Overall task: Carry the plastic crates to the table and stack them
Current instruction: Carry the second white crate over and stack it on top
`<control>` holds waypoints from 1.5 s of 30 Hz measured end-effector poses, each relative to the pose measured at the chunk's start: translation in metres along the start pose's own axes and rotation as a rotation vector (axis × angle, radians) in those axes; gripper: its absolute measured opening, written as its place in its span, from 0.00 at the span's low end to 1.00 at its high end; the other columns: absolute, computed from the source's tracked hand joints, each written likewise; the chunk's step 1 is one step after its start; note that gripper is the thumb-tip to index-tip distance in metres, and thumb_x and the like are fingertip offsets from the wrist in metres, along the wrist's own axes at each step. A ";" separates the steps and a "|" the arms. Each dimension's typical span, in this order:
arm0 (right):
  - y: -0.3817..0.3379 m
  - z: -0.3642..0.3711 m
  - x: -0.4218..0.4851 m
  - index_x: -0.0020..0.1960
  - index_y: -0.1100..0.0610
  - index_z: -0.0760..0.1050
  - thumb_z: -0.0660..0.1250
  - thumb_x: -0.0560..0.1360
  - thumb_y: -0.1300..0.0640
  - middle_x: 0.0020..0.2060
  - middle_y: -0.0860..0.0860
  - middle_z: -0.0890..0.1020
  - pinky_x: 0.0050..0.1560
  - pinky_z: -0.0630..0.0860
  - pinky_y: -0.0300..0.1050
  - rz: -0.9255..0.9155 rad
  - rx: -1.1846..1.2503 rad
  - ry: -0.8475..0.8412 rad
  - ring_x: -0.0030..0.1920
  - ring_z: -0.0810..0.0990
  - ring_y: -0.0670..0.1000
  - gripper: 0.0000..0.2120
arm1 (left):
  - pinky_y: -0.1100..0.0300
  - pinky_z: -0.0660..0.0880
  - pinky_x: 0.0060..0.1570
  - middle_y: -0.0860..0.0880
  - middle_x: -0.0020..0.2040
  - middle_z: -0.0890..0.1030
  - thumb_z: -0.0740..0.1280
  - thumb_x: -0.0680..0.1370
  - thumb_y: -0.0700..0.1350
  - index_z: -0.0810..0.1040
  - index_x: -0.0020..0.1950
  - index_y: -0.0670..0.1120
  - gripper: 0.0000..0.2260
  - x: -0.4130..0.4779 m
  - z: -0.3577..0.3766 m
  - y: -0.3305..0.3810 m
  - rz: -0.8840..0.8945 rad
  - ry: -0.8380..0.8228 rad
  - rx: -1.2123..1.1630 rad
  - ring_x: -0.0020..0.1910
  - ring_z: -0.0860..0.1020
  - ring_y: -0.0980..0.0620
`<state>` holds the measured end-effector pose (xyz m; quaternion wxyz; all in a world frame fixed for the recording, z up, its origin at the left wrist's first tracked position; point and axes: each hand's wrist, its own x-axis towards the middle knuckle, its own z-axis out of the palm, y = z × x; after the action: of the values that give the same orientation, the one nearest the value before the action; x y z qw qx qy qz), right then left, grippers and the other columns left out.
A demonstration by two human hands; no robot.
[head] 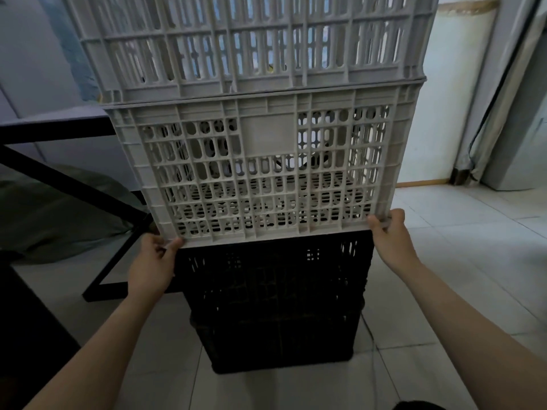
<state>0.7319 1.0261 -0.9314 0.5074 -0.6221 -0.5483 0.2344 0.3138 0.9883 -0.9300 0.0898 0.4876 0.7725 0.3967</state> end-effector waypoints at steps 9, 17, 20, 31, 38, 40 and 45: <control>0.000 0.004 0.002 0.56 0.59 0.63 0.59 0.79 0.44 0.35 0.48 0.73 0.36 0.65 0.47 0.037 -0.122 0.129 0.38 0.73 0.54 0.18 | 0.49 0.72 0.43 0.43 0.55 0.81 0.58 0.78 0.61 0.66 0.51 0.47 0.18 0.001 0.009 -0.006 0.065 0.073 0.073 0.51 0.79 0.39; 0.001 0.005 0.004 0.56 0.60 0.64 0.60 0.79 0.46 0.48 0.56 0.75 0.37 0.67 0.44 0.004 -0.146 0.110 0.50 0.77 0.61 0.18 | 0.51 0.70 0.41 0.42 0.54 0.81 0.57 0.78 0.62 0.67 0.53 0.46 0.19 0.003 0.008 -0.007 0.087 0.069 0.131 0.49 0.80 0.39; -0.001 0.003 0.005 0.60 0.63 0.65 0.62 0.79 0.49 0.65 0.58 0.70 0.53 0.68 0.43 -0.055 -0.151 0.123 0.64 0.72 0.56 0.18 | 0.50 0.69 0.44 0.40 0.55 0.81 0.53 0.79 0.64 0.68 0.54 0.45 0.22 0.007 0.008 -0.007 0.043 0.063 0.115 0.52 0.79 0.37; -0.008 0.007 -0.001 0.49 0.62 0.69 0.63 0.77 0.45 0.40 0.54 0.76 0.31 0.67 0.43 -0.105 -0.182 0.180 0.37 0.74 0.53 0.19 | 0.42 0.77 0.54 0.43 0.51 0.81 0.54 0.79 0.58 0.68 0.63 0.47 0.19 0.023 0.003 -0.017 -0.055 0.062 -0.098 0.49 0.82 0.39; -0.006 0.018 -0.005 0.48 0.60 0.65 0.62 0.78 0.46 0.38 0.52 0.73 0.30 0.64 0.42 -0.111 -0.128 0.252 0.35 0.72 0.52 0.16 | 0.47 0.78 0.50 0.44 0.52 0.84 0.57 0.80 0.51 0.77 0.62 0.47 0.16 0.023 0.006 -0.018 0.025 0.077 0.033 0.49 0.82 0.40; -0.003 0.023 -0.006 0.50 0.58 0.64 0.61 0.79 0.47 0.41 0.54 0.74 0.30 0.65 0.42 -0.112 -0.091 0.242 0.38 0.74 0.56 0.14 | 0.50 0.75 0.46 0.42 0.51 0.84 0.57 0.81 0.49 0.77 0.62 0.46 0.15 0.017 0.006 -0.017 0.055 0.111 0.061 0.50 0.81 0.38; 0.009 0.026 -0.005 0.64 0.58 0.63 0.62 0.78 0.47 0.57 0.52 0.74 0.50 0.72 0.48 -0.059 0.086 0.176 0.56 0.76 0.54 0.21 | 0.56 0.68 0.55 0.52 0.61 0.75 0.55 0.82 0.53 0.68 0.72 0.48 0.20 -0.004 0.025 -0.026 0.014 0.005 -0.458 0.61 0.74 0.51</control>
<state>0.7120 1.0321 -0.9504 0.5865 -0.6013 -0.5093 0.1871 0.3117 0.9926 -0.9659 0.1938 0.4589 0.6590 0.5635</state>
